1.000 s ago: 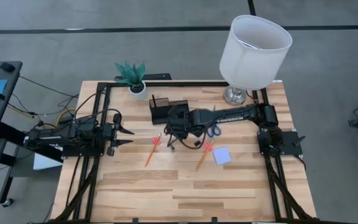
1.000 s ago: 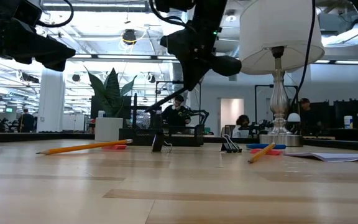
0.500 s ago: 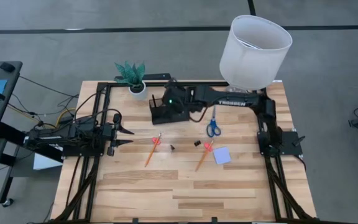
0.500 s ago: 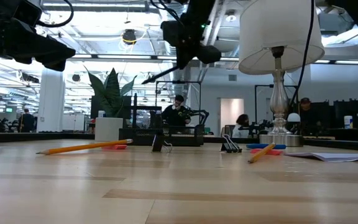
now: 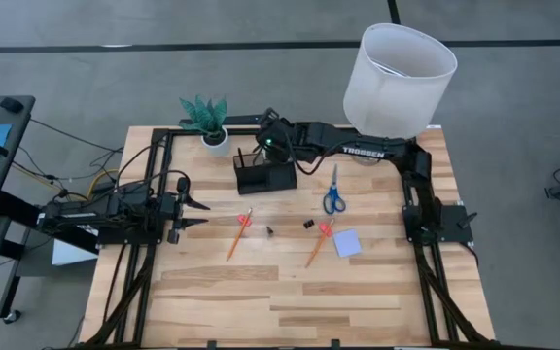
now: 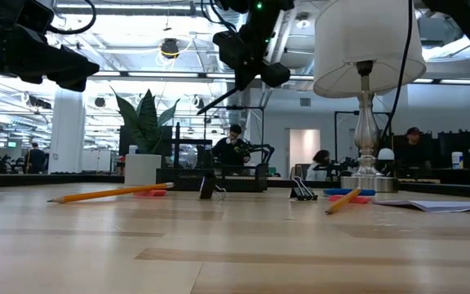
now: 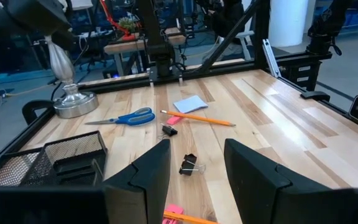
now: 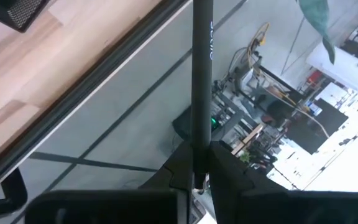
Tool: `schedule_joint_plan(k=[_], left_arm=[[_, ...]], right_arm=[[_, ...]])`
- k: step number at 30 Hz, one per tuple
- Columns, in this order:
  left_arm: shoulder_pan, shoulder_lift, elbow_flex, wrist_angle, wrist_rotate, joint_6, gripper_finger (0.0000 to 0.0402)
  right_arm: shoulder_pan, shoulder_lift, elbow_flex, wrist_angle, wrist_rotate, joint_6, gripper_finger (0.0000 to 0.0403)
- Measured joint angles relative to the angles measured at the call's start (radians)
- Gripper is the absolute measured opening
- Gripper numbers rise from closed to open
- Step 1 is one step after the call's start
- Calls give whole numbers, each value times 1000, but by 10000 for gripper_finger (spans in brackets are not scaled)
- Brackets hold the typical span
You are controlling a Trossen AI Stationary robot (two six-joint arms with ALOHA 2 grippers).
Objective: Pick and place office supplies into organizer
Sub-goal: Put the black pen into the black desk organizer
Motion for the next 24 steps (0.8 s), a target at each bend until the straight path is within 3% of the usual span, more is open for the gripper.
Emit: schedule_joint_plan(k=[9, 17, 24], left_arm=[[0, 0, 0, 2, -36, 0, 144], [0, 0, 0, 2, -49, 0, 144], [0, 0, 0, 1, -50, 0, 144]], right_arm=[[13, 7, 0, 14, -19, -22, 23], [12, 98, -2, 83, 86, -134, 23], [7, 100, -1, 82, 85, -138, 23]])
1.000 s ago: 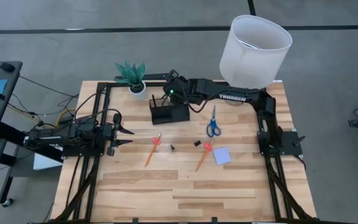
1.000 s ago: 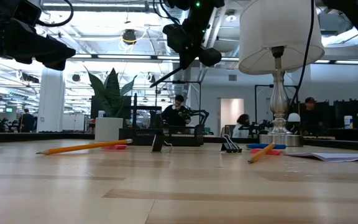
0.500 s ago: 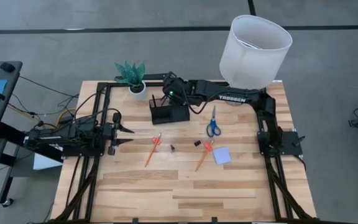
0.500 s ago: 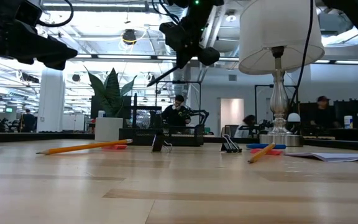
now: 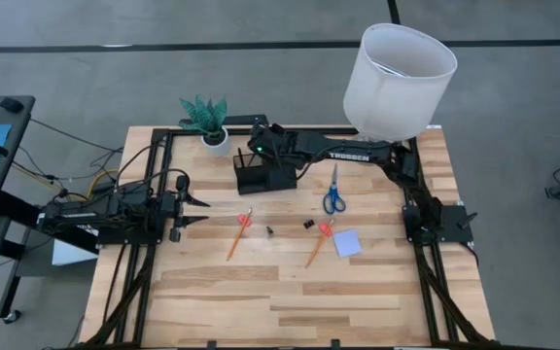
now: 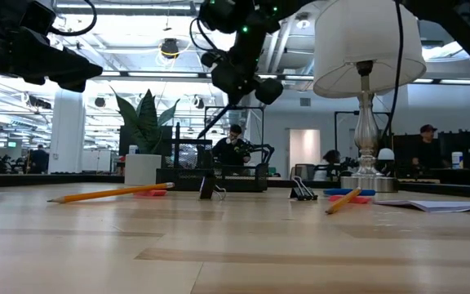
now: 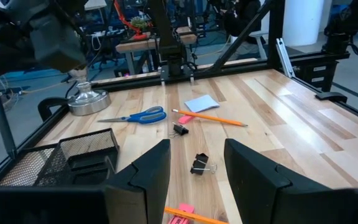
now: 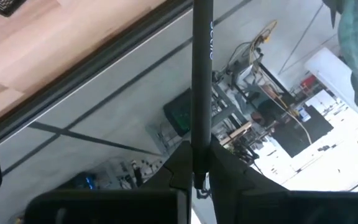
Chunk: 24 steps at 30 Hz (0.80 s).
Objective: Pick and place office supplies into organizer
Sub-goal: Put the black pen into the black desk organizer
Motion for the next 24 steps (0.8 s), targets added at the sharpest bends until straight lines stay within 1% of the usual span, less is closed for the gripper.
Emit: schedule_joint_plan(k=[7, 15, 24], left_arm=[[0, 0, 0, 0, -1, 0, 144], [0, 0, 0, 0, -2, 0, 144], [0, 0, 0, 0, -2, -1, 144]], right_arm=[[17, 0, 0, 0, -27, 4, 23], [35, 0, 0, -12, -32, 15, 23], [33, 50, -1, -13, -19, 20, 25]])
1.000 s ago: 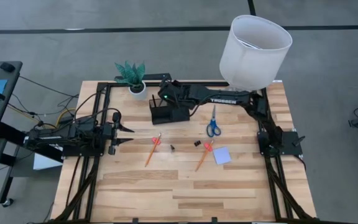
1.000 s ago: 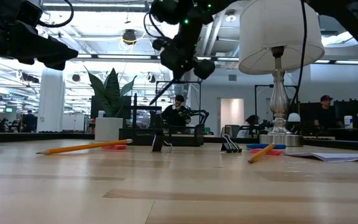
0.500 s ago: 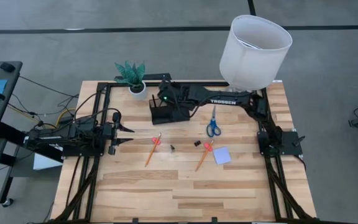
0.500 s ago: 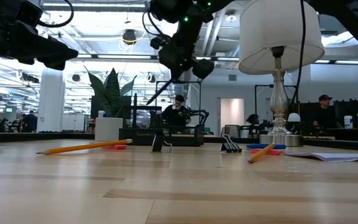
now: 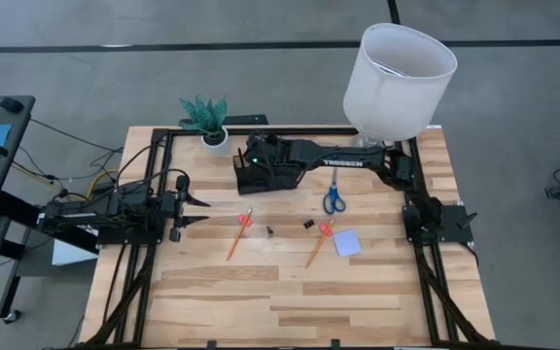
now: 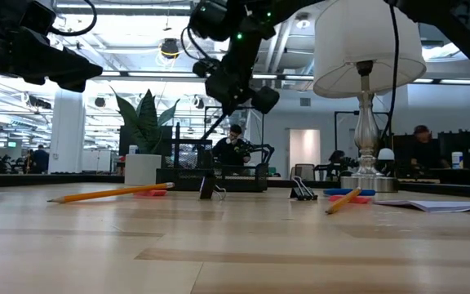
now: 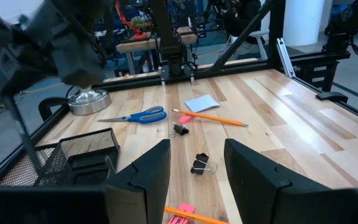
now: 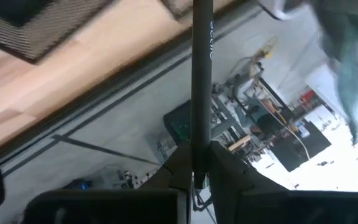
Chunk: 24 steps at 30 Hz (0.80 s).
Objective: Pick and place office supplies into organizer
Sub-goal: Put the black pen into the black desk organizer
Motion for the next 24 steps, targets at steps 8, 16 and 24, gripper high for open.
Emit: schedule_joint_plan(k=[8, 16, 24], left_arm=[[0, 0, 0, 0, 0, 0, 144], [0, 0, 0, 0, 0, 0, 144], [0, 0, 0, 0, 1, 0, 144]], right_arm=[[-2, -2, 1, 7, 21, 12, 47], [1, -2, 1, 6, 17, 27, 50], [6, -2, 1, 17, 15, 60, 71]])
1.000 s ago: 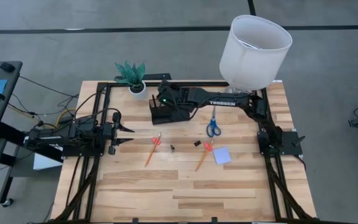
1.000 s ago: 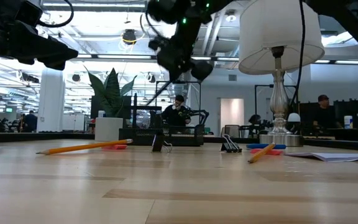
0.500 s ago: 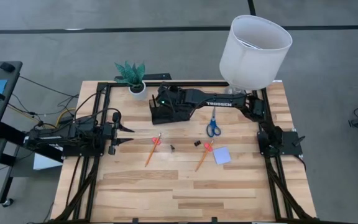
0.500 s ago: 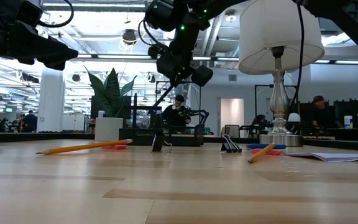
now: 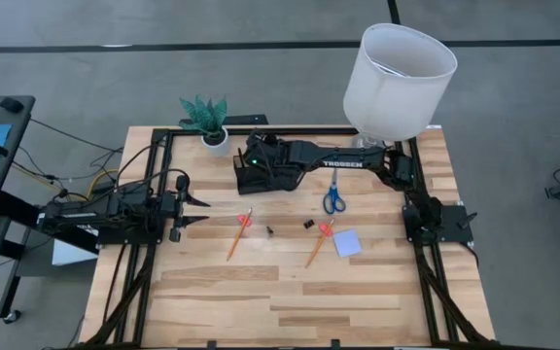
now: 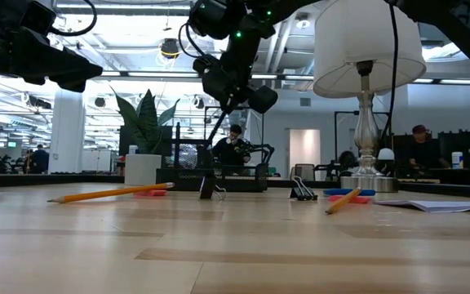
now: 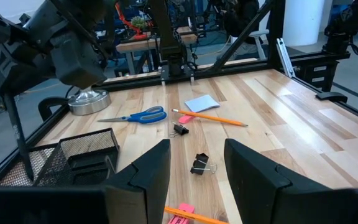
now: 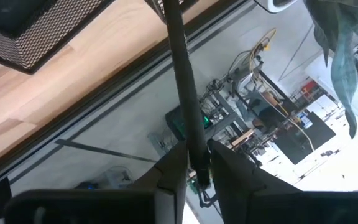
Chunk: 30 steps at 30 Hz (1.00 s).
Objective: Pick and place office supplies into organizer
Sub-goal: Put the black pen into the black desk organizer, then put the left yellow pencil into the black desk organizer
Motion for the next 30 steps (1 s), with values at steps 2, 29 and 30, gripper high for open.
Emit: schedule_joint_plan(k=[2, 29, 30], left_arm=[[0, 0, 0, 0, 0, 0, 144], [0, 0, 0, 1, 5, -52, 144], [0, 0, 0, 5, 5, -77, 144]], right_arm=[[0, 0, 0, 0, 0, 2, 84], [79, -465, 33, -85, -107, 976, 147], [80, -498, 33, -121, -201, 1072, 146]])
